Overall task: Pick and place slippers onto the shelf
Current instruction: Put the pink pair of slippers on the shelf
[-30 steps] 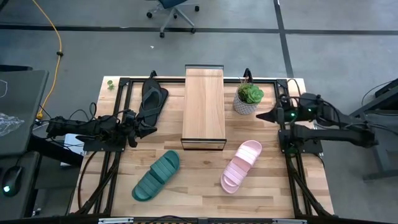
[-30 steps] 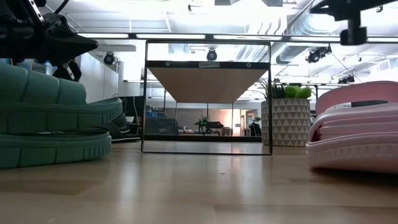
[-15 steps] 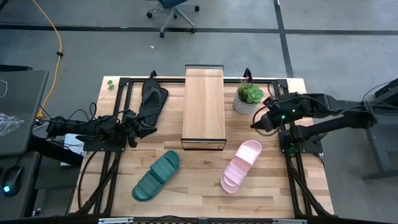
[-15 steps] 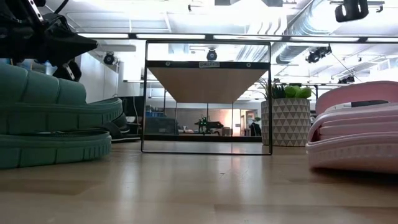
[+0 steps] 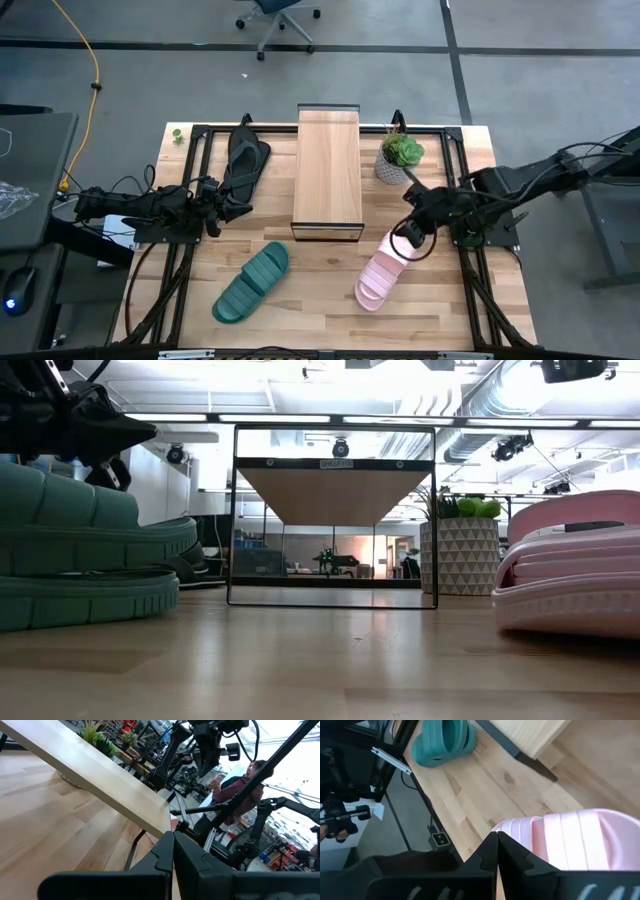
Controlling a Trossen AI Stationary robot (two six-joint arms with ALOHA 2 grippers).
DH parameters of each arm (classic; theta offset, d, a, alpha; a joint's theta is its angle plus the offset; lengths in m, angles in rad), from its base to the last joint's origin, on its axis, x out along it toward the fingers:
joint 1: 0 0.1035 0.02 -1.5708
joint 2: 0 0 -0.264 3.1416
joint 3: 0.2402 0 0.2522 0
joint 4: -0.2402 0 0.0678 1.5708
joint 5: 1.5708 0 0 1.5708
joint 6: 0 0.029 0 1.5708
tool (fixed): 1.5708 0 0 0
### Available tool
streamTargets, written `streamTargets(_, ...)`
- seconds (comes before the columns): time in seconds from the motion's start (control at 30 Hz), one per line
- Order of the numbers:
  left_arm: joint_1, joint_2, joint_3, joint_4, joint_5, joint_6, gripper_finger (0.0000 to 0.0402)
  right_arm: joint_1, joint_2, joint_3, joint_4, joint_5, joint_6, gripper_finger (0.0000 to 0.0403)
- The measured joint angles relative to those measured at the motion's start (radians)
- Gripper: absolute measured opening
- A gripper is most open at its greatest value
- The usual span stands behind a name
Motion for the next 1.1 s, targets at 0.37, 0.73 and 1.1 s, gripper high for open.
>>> streamTargets(0.37,0.0,0.0,0.0,-0.011,0.071,0.0,0.0001,0.021,-0.145,-0.232,0.145,-0.005,0.133,0.0001)
streamTargets(0.73,0.0,0.0,0.0,-0.012,0.071,0.0,0.0001,-0.003,-0.315,-0.437,0.194,-0.037,0.249,0.0001)
streamTargets(1.1,0.0,0.0,0.0,-0.013,0.069,0.0,0.0001,-0.065,-0.335,-0.478,0.208,-0.105,0.267,0.0001)
